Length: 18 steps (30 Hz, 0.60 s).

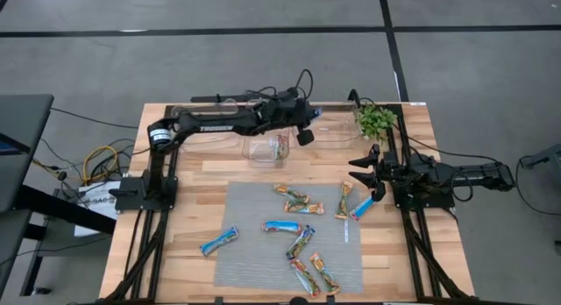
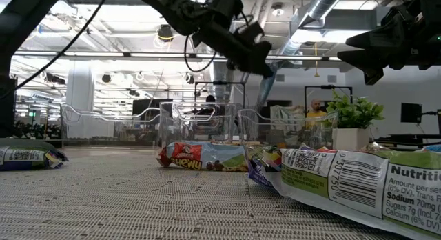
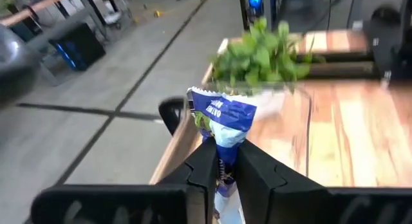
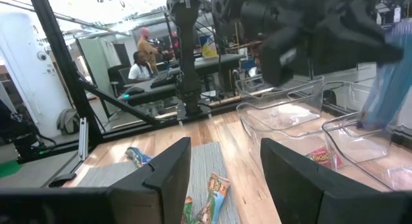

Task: Pick and place Granola Bars by type
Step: Put the blue granola bar into the right transparent bin

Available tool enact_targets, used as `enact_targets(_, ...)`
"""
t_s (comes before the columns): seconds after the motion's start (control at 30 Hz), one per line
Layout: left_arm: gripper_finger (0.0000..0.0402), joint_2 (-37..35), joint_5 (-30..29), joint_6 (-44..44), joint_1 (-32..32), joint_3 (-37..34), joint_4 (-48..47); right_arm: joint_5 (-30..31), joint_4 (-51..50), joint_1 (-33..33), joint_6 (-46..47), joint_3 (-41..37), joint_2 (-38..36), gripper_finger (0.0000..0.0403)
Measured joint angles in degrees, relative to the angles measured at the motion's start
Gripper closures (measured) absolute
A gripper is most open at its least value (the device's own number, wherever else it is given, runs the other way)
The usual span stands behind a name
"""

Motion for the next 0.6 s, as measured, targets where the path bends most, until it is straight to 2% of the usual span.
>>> enact_targets(0.4, 0.0284, 0.81, 0.11, 1.37, 0.11, 0.00, -0.51, 0.00, 0.00, -0.01, 0.01, -0.01, 0.00, 0.0222)
enact_targets(0.6, 0.0274, 0.81, 0.12, 0.93, 0.11, 0.00, -0.50, 0.00, 0.00, 0.00, 0.01, -0.01, 0.00, 0.0221)
